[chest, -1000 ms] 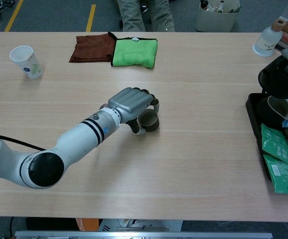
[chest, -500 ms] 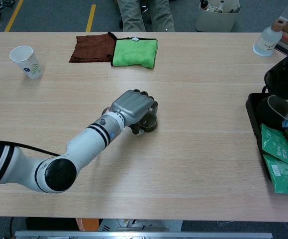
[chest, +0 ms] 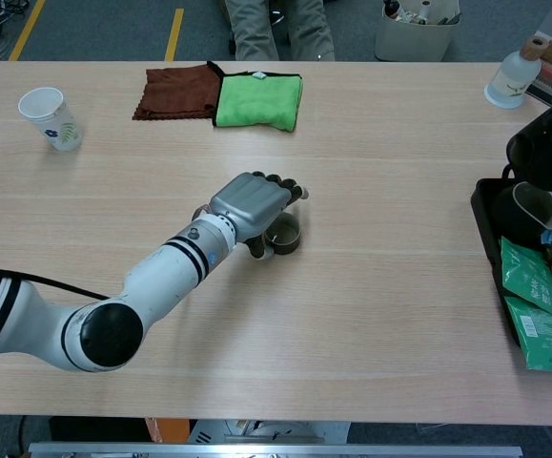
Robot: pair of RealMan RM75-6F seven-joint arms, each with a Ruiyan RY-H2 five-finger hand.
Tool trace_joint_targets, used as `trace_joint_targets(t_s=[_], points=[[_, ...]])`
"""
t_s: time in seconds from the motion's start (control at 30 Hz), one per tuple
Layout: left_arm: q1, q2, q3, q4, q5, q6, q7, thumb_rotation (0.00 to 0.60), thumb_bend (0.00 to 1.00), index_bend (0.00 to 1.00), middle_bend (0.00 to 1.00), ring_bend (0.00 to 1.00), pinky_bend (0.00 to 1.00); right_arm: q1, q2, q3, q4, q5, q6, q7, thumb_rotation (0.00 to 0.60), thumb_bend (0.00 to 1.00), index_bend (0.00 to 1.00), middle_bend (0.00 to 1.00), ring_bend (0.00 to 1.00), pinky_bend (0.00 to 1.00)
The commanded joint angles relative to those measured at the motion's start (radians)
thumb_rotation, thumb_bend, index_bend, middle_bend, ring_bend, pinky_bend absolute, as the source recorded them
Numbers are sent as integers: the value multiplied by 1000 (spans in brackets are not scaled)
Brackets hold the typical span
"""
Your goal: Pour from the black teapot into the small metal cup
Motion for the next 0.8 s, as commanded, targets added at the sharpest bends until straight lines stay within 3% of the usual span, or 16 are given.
trace_joint_targets(t_s=[0.03,0.23,0.43,0.8], points=[[7,41,-14,-49,-9,16,1,600,246,99,101,106,159,2,1,-1,-6,-5,-2,-2,482,359,1000,963,1000,166],[45,167,-19,-188,5,67,-21,600,246,98,99,102,158,15,1,-7,-33,-18,-22,-17,492,359,1000,963,1000,166],[124,364,15,-360,33,147,-60,600,246,110,104,110,159,36,-12,-8,-60,-28,-47,-42,505,362,1000,963,1000,166],[292,612,111,-457,276,265,-287,600,246,125,126,114,159,71,-62,-3,-103,-21,-80,-133,537,365,1000,963,1000,166]])
